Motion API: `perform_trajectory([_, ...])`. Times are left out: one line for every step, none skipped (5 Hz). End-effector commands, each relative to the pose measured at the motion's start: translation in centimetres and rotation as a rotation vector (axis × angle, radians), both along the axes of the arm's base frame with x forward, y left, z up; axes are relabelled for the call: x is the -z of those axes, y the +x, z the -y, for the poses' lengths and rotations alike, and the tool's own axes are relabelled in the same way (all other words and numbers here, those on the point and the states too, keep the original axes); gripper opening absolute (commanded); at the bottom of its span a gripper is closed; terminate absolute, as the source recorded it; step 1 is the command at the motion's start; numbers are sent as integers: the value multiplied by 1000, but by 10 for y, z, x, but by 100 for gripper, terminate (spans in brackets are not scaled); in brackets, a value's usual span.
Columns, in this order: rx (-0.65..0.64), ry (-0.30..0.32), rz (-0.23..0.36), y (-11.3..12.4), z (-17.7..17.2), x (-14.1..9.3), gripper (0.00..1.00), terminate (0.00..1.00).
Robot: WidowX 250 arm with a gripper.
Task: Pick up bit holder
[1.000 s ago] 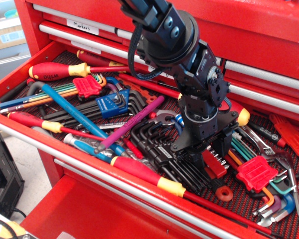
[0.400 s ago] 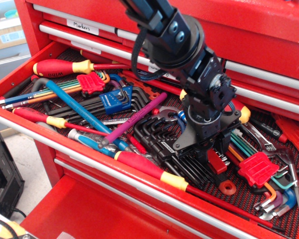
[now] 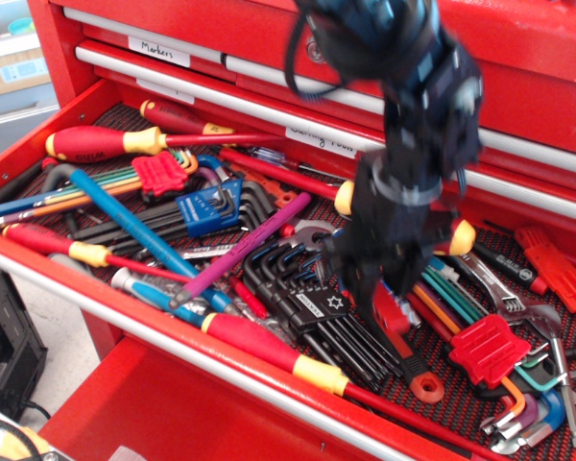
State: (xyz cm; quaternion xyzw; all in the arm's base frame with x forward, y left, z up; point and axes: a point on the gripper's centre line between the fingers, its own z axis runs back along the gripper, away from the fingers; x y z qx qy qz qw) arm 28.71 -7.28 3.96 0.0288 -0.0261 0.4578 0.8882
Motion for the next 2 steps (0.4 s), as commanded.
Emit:
perform_trajectory([37,109,57,11,-19,-84,0,0])
perform_trajectory([79,181,51,9,-22,-111,0,0])
